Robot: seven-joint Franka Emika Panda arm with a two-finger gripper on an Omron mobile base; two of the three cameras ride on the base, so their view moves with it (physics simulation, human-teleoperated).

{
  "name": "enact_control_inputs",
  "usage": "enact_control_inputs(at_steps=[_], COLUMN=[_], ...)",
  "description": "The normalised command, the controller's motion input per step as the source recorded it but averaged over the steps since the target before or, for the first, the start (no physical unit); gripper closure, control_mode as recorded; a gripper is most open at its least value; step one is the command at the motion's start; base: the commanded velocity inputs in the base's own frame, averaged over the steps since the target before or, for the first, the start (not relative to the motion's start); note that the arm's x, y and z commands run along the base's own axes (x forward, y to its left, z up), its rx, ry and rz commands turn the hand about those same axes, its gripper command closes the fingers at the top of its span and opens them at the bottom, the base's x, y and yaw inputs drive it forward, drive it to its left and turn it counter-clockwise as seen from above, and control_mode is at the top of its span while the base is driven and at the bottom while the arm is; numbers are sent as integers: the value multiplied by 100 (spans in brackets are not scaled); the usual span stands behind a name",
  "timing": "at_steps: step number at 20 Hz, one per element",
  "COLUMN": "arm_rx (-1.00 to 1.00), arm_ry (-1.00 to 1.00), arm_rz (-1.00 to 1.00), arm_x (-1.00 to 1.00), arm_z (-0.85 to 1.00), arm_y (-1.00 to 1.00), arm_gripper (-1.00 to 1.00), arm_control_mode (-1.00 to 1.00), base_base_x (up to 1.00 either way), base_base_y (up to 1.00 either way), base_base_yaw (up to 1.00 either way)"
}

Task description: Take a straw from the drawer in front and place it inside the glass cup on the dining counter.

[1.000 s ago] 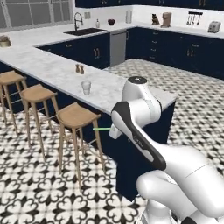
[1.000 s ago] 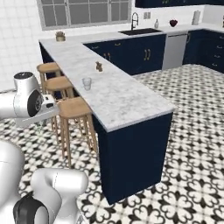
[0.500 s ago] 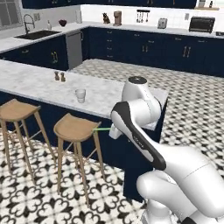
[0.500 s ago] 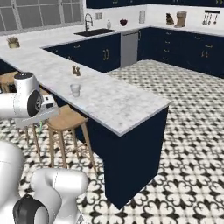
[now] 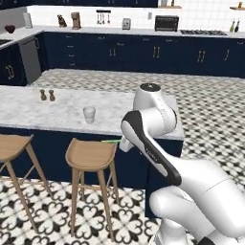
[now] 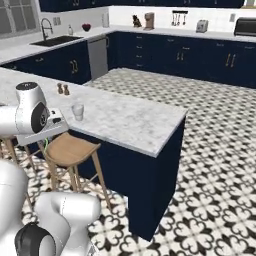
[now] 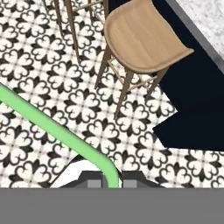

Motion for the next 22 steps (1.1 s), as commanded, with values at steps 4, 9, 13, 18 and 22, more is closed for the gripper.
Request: enact_control_inputs(at_steps=[4, 9, 13, 18, 22], arm_rx=[0, 0, 0, 0, 0], arm_ry=[0, 0, 0, 0, 0], arm_rz=[0, 0, 0, 0, 0], arm_x=[0, 0, 0, 0, 0], arm_z=[0, 0, 0, 0, 0], arm_y=[0, 0, 0, 0, 0], arm_gripper=[100, 100, 100, 100, 100], arm_control_mode=[100, 100, 100, 100, 100], base_base_x=[0, 0, 0, 30, 81], base_base_y=[100, 100, 99, 70, 31], base_base_yaw=[-52, -52, -47, -34, -20])
